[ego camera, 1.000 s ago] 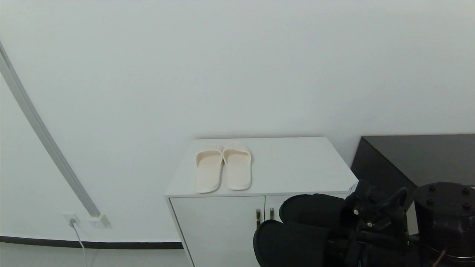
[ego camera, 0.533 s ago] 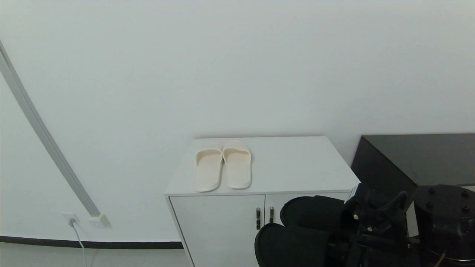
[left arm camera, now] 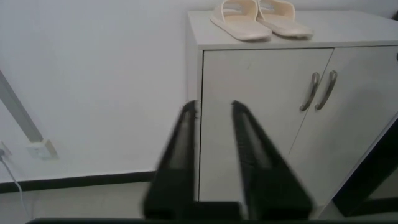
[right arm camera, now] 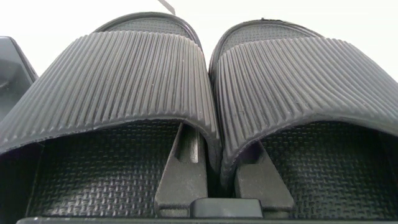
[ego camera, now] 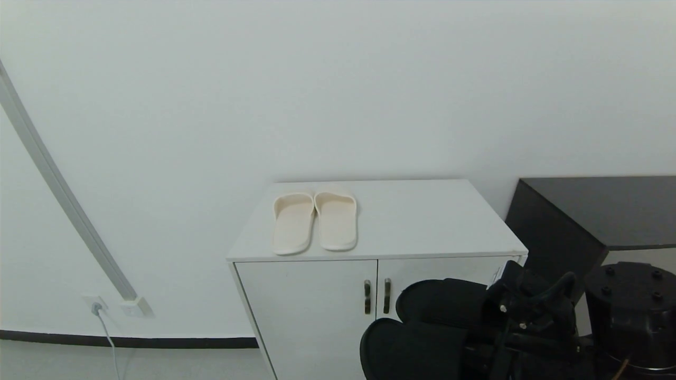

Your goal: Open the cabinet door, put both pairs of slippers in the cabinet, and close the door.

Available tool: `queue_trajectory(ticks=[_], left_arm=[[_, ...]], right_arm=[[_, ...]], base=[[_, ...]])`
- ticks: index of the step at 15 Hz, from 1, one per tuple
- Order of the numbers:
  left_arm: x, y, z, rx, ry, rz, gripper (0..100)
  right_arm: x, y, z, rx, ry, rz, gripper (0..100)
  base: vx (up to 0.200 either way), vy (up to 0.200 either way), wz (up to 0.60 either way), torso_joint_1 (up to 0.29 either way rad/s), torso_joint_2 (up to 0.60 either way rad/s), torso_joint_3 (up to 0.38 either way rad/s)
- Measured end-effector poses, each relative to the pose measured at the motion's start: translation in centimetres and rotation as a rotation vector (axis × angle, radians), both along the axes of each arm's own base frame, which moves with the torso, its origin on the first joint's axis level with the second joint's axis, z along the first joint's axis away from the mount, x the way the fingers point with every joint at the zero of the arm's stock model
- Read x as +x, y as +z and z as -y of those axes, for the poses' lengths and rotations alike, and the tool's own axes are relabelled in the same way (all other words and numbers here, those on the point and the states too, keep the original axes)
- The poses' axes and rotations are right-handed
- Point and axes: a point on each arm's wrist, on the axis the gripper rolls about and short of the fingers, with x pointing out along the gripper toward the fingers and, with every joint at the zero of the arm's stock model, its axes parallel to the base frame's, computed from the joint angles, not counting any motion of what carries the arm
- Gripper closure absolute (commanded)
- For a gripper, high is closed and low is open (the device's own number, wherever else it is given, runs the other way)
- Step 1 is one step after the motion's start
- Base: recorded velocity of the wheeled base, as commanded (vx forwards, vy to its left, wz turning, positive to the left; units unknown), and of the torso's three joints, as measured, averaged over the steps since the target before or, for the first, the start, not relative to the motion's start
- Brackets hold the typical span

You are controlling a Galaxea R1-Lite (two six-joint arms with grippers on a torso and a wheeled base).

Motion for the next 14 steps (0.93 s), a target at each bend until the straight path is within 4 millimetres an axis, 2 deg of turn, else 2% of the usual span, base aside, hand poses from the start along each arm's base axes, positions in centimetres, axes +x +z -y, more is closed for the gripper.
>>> queue_trajectory(ticks=[14], left_arm=[[0.00, 0.01, 0.00, -0.006, 0.002, 0.001, 0]], right_arm=[[-0.05, -0.63, -0.08, 0.000, 0.002, 0.004, 100]], base=[[0.000, 0.000, 0.00, -0.202, 0.52, 0.319]])
